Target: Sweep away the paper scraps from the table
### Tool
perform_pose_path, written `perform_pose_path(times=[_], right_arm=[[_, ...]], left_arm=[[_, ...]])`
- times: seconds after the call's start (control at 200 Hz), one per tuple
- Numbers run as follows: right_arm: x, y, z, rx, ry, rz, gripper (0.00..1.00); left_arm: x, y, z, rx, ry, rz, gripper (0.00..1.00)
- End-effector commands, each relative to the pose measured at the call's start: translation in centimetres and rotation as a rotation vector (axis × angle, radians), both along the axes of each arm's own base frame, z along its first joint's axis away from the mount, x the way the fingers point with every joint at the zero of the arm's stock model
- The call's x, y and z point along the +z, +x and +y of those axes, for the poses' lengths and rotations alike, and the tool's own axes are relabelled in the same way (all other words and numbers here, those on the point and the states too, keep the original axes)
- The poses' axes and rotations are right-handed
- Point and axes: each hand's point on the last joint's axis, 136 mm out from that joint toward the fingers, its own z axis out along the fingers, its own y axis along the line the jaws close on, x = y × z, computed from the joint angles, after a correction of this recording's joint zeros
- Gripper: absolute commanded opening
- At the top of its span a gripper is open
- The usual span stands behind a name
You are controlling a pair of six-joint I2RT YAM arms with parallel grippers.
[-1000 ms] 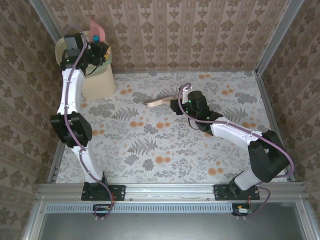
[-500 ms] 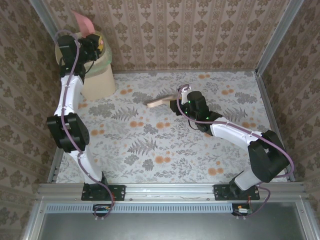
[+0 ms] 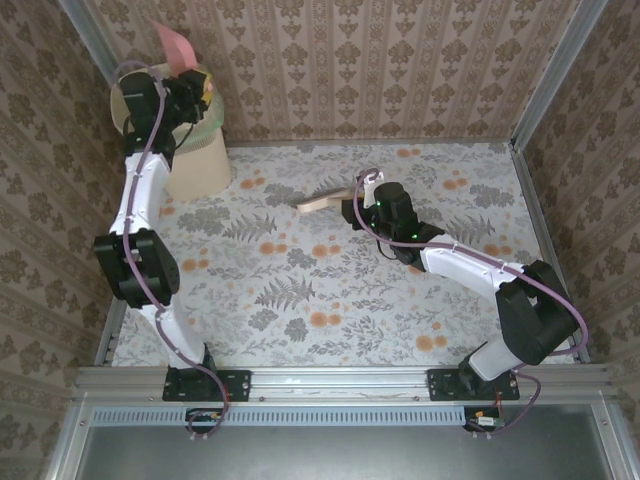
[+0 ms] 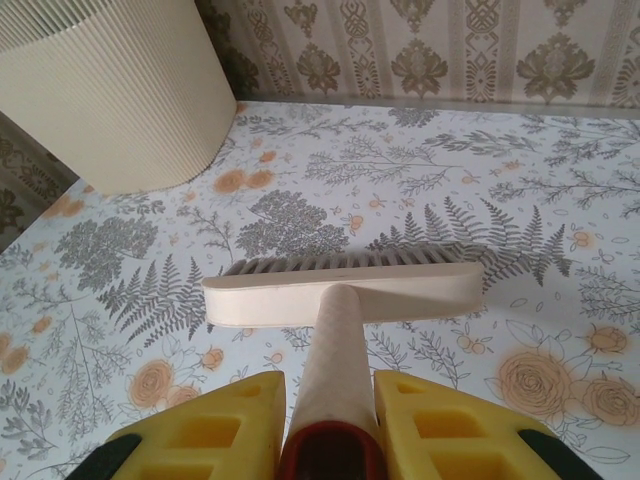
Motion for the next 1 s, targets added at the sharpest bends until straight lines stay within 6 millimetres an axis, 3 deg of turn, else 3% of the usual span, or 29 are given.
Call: perform_pose_path(times=[0.0,0.13,0.315,0.35,0.375,0.45,0.565,0.64,0.815,0.995], right_arm=[[3.3,0.3,-0.7,-0.043,0.025,-0.11,0.0],[3.9,0.1,-1.7,-0.086,0.031,-0.14,0.0],[4.5,-0.3,-3.7,-0.164,0.043,-0.186,0.0],[4.1,-0.3,-4.0,-0.177,0.039,-0.186,0.0],[5.4,-0.7,-4.5,-0.19,0.059,-0.218,0.0],[5.7,-0.9,-5.5,-0.225,0.067,-0.239,0.0],[6.2,-1.3,-7.2,-0.286,0.079,-0.268,0.0],[6.3,-1.5,-8.6,-0.341,0.083,-0.277,0.0],[5.6,-1.4,-12.3,-0.487,0.106,-0.248,0.0],[5.1,-1.7,-14.6,-0.583,0.141,-0.239,0.0]], left_arm=[[5.7,-4.6,-3.2,-0.081,0.11,-0.144,0.0],[5.2,-7.6,-6.8,-0.146,0.206,-0.128,0.0],[1.9,-12.3,-13.3,-0.298,0.418,-0.072,0.0],[0.7,-13.2,-14.5,-0.332,0.47,-0.06,0.0],[-0.1,-13.9,-15.5,-0.362,0.503,-0.049,0.0],[-2.9,-15.8,-18.0,-0.448,0.601,-0.026,0.0],[-8.4,-18.7,-21.3,-0.589,0.734,0.045,0.0],[-11.9,-20.4,-21.8,-0.658,0.819,0.099,0.0],[-19.7,-22.8,-19.8,-0.689,0.958,0.242,0.0],[-26.4,-24.6,-18.9,-0.769,1.031,0.41,0.0]])
